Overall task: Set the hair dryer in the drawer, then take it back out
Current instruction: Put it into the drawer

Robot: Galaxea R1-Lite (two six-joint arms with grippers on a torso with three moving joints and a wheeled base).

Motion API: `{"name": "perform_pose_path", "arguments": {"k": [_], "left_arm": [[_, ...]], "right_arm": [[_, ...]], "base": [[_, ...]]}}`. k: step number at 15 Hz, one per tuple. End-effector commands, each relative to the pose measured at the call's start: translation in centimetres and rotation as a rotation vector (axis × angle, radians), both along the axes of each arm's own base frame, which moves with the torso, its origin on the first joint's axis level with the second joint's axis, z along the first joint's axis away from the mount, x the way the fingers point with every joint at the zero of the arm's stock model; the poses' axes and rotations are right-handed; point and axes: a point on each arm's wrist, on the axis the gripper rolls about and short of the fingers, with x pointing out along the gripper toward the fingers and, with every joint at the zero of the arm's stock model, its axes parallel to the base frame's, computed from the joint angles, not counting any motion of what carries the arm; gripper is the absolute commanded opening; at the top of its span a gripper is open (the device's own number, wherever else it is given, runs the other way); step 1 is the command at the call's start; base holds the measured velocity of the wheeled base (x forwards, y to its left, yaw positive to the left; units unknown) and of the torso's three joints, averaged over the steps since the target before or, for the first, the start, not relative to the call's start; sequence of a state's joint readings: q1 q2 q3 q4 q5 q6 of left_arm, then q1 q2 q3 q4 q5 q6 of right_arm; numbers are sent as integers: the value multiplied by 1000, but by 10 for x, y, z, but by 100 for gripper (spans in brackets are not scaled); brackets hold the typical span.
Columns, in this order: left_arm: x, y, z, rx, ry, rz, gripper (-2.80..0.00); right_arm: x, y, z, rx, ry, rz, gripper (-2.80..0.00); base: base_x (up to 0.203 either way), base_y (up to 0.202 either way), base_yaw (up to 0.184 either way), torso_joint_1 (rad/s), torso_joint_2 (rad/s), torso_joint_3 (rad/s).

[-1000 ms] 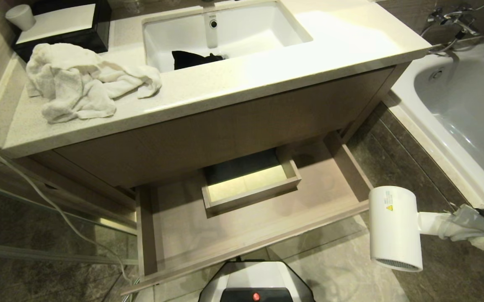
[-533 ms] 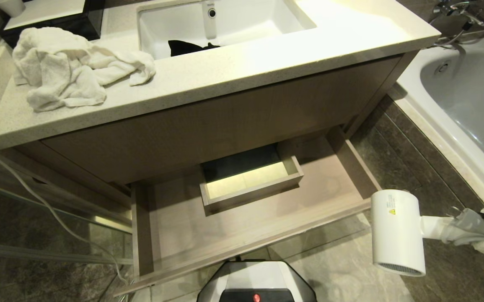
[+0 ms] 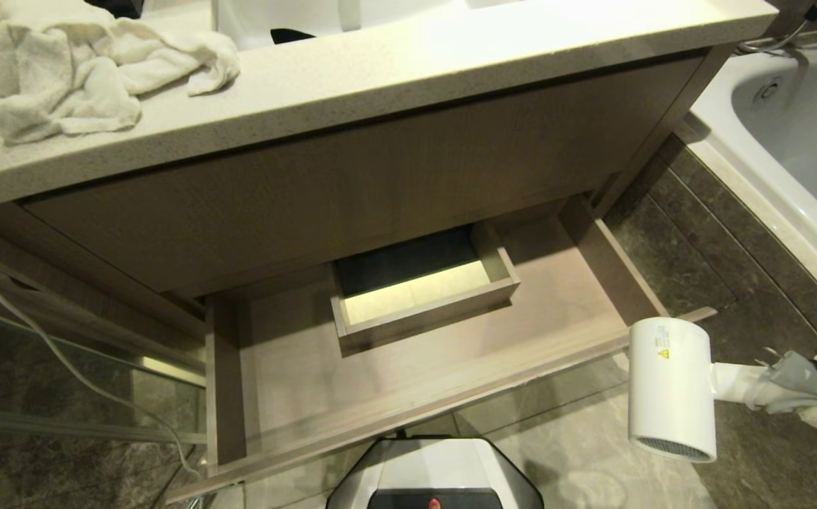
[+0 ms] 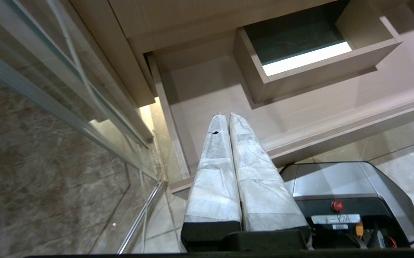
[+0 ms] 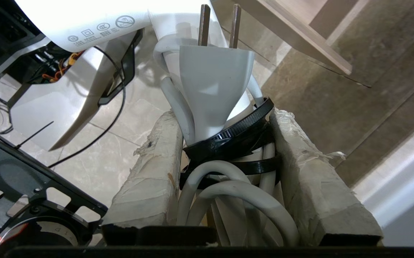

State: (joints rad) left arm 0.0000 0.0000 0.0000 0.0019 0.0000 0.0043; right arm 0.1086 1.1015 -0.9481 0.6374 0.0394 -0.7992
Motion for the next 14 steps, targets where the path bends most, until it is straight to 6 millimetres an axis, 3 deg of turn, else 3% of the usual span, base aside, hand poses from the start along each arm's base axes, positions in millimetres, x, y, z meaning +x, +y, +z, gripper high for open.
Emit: {"name": "perform_pose_path", "arguments": {"k": [1, 6, 14], "left_arm": [[0, 0, 0, 0, 0, 0, -280], [0, 0, 0, 0, 0, 0, -280], [0, 0, 0, 0, 1, 0, -280]], "right_arm": [[-2, 0, -1, -1, 4, 2, -280], [-3, 0, -4, -2, 14, 2, -280], [-4, 0, -8, -1, 14, 1, -280]], "base": [[0, 0, 0, -349, 535, 174], [0, 0, 0, -313, 459, 141], [0, 0, 0, -57, 409, 326]]}}
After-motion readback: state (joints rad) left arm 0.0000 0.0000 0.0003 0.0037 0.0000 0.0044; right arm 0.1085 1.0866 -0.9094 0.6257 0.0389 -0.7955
